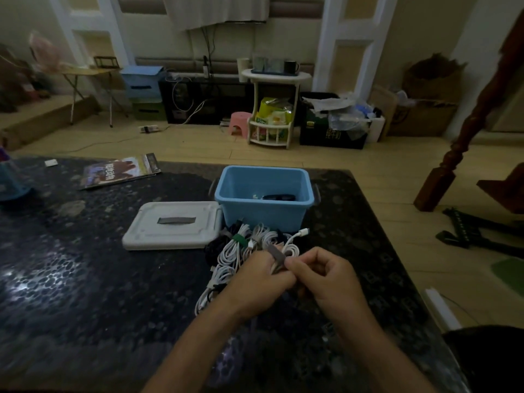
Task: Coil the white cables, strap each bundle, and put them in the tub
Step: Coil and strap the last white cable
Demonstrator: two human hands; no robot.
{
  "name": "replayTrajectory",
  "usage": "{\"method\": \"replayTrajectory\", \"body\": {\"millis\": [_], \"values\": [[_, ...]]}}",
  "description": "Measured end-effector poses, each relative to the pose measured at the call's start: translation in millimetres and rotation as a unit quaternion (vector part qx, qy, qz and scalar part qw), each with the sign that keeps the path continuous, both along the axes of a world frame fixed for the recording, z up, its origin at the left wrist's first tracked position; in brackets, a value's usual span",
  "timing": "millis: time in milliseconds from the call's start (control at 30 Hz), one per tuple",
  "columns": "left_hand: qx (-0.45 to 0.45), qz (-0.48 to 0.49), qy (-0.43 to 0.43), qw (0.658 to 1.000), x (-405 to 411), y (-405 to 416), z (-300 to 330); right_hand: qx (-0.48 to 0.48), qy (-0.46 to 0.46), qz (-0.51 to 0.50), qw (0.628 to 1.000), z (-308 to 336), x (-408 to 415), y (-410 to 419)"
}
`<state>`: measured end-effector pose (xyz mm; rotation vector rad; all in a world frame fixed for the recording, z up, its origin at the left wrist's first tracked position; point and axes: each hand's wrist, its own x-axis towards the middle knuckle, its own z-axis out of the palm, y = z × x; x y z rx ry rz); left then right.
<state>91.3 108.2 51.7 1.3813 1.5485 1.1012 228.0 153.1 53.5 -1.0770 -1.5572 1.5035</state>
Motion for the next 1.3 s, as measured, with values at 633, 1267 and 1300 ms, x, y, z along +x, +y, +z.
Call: {"method": "replayTrajectory", "body": {"millis": [633, 1267, 1300], "values": [[0.004, 0.097, -0.039, 0.994, -9.5, -1.9, -4.7, 0.005, -0.031, 0.104, 0.994, -2.0, -1.5, 1.5], [0.082, 0.065, 0.026, 0.994, -6.9, -5.2, -12.1, -0.056, 0.068, 0.016, 0.996, -8.9, -5.6, -8.8], [0.081, 0.062, 0.037, 0.994, -7.0, -4.8, -13.7, -0.052, 0.067, 0.014, 0.996, -9.9, -6.6, -8.9]]}}
